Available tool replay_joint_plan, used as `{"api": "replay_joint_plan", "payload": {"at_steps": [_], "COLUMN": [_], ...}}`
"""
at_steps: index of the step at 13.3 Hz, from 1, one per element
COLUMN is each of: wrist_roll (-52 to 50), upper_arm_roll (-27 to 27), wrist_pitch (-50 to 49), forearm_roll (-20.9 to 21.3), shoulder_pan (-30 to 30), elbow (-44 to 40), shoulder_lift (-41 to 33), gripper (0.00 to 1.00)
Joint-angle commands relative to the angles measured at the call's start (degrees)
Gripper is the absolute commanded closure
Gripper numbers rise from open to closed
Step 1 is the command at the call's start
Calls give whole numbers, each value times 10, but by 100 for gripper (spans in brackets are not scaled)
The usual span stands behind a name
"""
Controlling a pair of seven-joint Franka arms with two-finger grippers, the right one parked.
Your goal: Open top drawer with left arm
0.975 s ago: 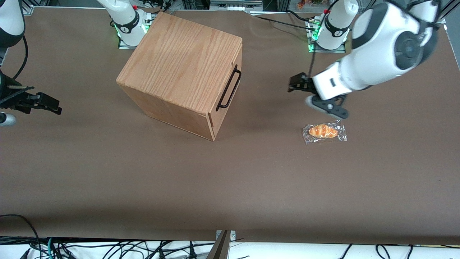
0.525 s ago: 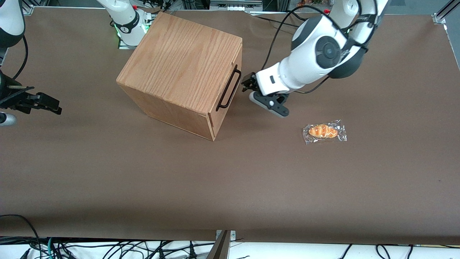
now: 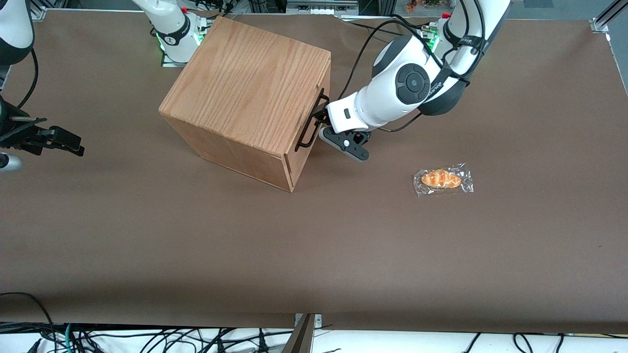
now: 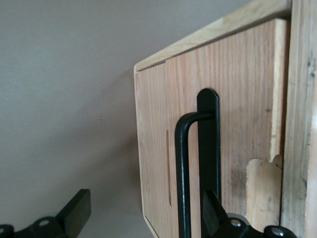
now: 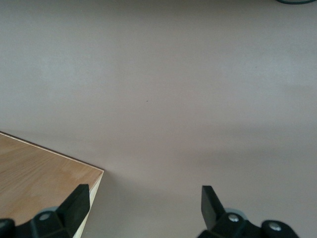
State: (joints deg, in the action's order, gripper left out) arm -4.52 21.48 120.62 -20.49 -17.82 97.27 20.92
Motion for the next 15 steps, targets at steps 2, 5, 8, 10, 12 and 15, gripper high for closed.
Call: {"api": "replay_joint_plan", "payload": {"at_steps": [2,5,8,10,12,15], "wrist_roll": [0,2,4,-1,-2,-3], "upper_arm_roll": [-1,-1,-2,-2,-2,-2], "wrist_pitch": [8,16,18,18,18,18], "forearm_roll": [-5,-3,-2,27,30,31], "shoulder_pan": [-7,-16,-16,-16,-17,-17], "elbow": [2,5,12,13,20,28], "shoulder_lift": [4,9,12,17,20,23], "gripper": [0,0,0,0,0,0]}}
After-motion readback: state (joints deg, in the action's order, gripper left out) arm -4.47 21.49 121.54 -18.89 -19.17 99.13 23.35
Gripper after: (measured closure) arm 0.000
